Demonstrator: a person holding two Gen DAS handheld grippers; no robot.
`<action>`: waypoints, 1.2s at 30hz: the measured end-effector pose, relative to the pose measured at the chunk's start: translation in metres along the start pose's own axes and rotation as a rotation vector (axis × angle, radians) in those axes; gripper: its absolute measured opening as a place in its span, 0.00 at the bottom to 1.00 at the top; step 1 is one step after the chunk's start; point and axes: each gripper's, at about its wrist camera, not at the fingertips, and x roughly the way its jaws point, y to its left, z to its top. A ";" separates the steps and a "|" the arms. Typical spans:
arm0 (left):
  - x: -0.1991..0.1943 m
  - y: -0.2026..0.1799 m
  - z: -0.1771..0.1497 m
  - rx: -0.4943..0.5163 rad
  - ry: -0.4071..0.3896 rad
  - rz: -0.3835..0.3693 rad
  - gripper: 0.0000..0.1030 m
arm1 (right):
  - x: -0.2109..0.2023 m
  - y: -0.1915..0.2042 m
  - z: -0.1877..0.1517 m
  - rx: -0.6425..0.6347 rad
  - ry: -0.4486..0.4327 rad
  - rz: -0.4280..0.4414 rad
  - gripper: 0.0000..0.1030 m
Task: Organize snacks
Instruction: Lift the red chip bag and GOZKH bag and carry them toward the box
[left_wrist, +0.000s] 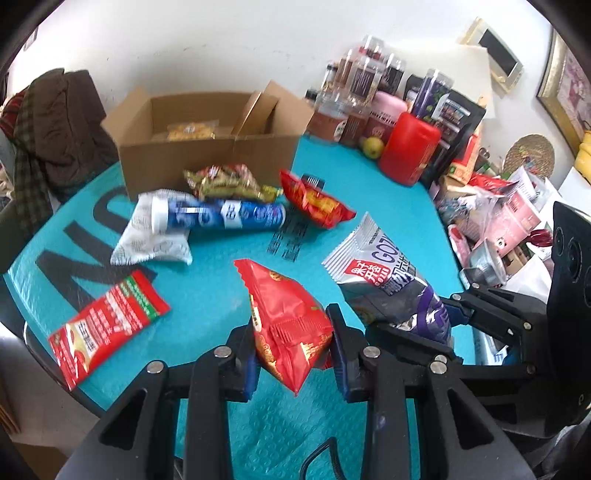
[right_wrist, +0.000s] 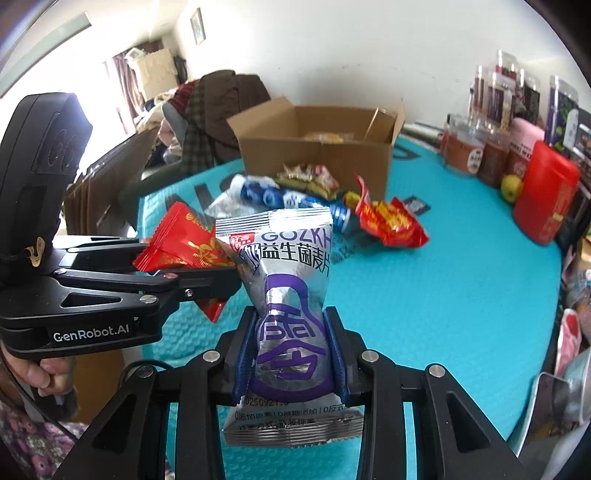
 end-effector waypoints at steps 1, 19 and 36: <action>-0.002 -0.001 0.002 0.005 -0.008 0.003 0.30 | -0.002 0.000 0.002 0.001 -0.011 -0.004 0.34; -0.027 -0.002 0.068 0.032 -0.160 0.023 0.30 | -0.023 -0.007 0.062 -0.044 -0.137 -0.027 0.34; -0.027 0.035 0.147 0.025 -0.288 0.036 0.30 | -0.011 -0.020 0.154 -0.127 -0.224 -0.052 0.34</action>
